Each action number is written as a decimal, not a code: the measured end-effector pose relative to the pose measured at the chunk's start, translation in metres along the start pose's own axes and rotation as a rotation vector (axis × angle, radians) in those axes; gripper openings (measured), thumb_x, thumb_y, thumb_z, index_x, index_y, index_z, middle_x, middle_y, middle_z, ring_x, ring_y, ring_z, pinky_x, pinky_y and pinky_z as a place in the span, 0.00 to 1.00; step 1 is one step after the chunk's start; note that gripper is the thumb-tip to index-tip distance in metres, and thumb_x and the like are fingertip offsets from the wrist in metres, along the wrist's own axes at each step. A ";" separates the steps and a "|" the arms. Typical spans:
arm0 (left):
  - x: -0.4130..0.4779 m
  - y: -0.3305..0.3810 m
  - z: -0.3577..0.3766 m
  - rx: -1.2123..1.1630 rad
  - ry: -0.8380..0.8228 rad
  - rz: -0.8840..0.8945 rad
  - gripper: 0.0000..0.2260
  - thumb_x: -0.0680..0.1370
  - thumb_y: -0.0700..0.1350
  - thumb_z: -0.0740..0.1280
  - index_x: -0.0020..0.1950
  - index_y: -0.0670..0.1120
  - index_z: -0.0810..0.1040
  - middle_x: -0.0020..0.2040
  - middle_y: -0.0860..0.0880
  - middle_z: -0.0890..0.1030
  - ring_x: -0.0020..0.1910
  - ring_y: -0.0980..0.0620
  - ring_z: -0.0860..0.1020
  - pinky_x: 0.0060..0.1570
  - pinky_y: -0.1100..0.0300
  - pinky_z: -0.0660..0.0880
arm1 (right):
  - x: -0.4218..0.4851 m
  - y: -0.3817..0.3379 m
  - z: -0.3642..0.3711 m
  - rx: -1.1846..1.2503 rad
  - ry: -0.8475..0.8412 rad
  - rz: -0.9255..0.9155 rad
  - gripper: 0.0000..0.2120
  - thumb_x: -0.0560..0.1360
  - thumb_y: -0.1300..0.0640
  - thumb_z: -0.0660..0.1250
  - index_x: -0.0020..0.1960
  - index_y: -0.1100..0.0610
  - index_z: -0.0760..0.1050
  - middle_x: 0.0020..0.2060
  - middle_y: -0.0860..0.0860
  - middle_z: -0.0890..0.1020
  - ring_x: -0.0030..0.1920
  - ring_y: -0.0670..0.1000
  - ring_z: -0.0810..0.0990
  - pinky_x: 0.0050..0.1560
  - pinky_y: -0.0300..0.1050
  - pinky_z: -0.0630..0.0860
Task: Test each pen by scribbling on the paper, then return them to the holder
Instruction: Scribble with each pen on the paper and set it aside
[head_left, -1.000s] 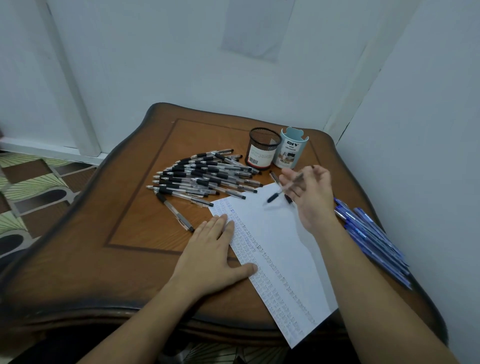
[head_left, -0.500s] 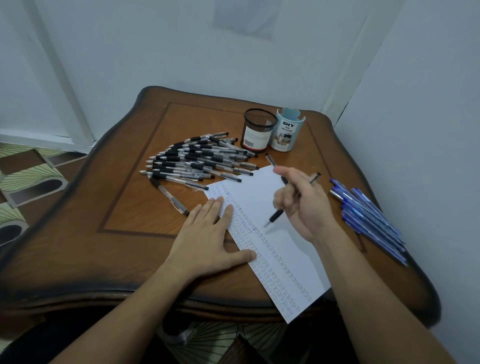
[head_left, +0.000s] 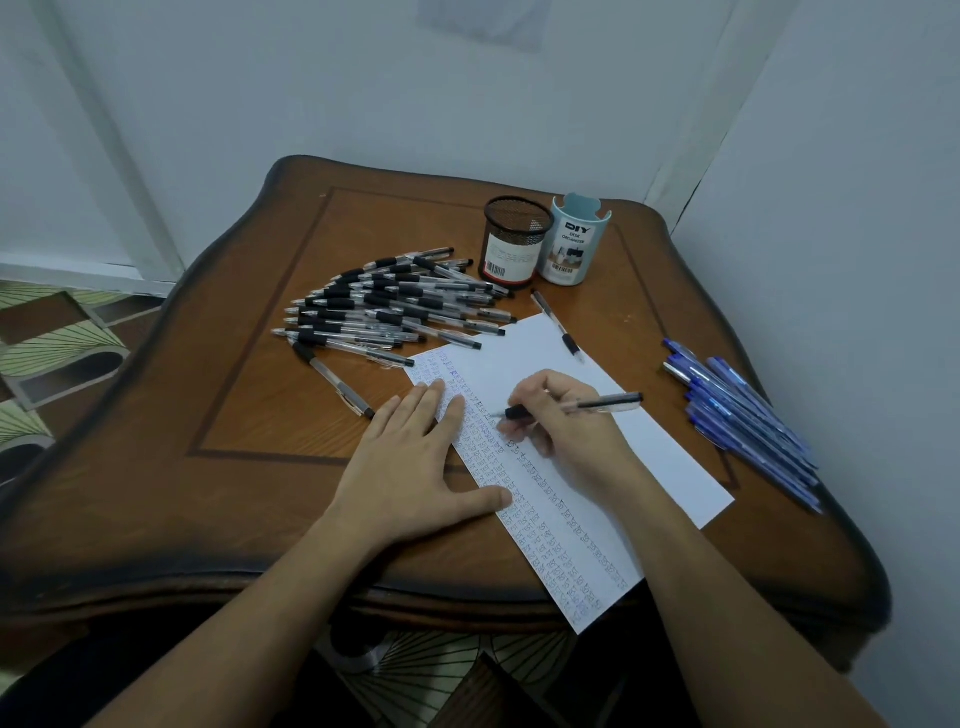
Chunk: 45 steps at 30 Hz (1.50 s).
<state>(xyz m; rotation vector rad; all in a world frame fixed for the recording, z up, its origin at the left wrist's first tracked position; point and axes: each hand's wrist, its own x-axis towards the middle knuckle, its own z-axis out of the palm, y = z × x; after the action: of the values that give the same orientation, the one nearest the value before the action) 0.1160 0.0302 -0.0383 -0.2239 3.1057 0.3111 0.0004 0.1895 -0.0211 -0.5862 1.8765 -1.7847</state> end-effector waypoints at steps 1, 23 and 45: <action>0.000 0.000 0.000 -0.002 0.002 0.000 0.55 0.61 0.82 0.38 0.81 0.52 0.44 0.81 0.49 0.41 0.79 0.52 0.40 0.75 0.54 0.36 | 0.001 0.002 0.001 -0.011 -0.019 0.002 0.14 0.74 0.45 0.73 0.39 0.54 0.76 0.32 0.54 0.82 0.33 0.50 0.80 0.34 0.37 0.73; 0.000 0.000 0.001 -0.018 0.009 -0.004 0.54 0.61 0.82 0.39 0.81 0.53 0.44 0.81 0.50 0.42 0.79 0.52 0.41 0.75 0.54 0.37 | -0.001 0.016 0.010 -0.262 0.111 -0.117 0.21 0.69 0.65 0.69 0.28 0.53 0.59 0.25 0.48 0.61 0.29 0.50 0.67 0.34 0.48 0.68; -0.001 0.001 -0.001 -0.007 0.003 -0.004 0.54 0.60 0.82 0.38 0.81 0.53 0.44 0.81 0.50 0.41 0.79 0.52 0.40 0.75 0.54 0.36 | -0.002 0.014 0.009 -0.296 0.139 -0.147 0.22 0.72 0.66 0.69 0.28 0.52 0.61 0.24 0.47 0.63 0.28 0.49 0.69 0.35 0.48 0.70</action>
<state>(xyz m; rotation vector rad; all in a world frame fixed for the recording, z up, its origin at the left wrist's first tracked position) 0.1167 0.0312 -0.0375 -0.2309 3.1071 0.3213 0.0083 0.1843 -0.0351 -0.7379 2.2680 -1.6851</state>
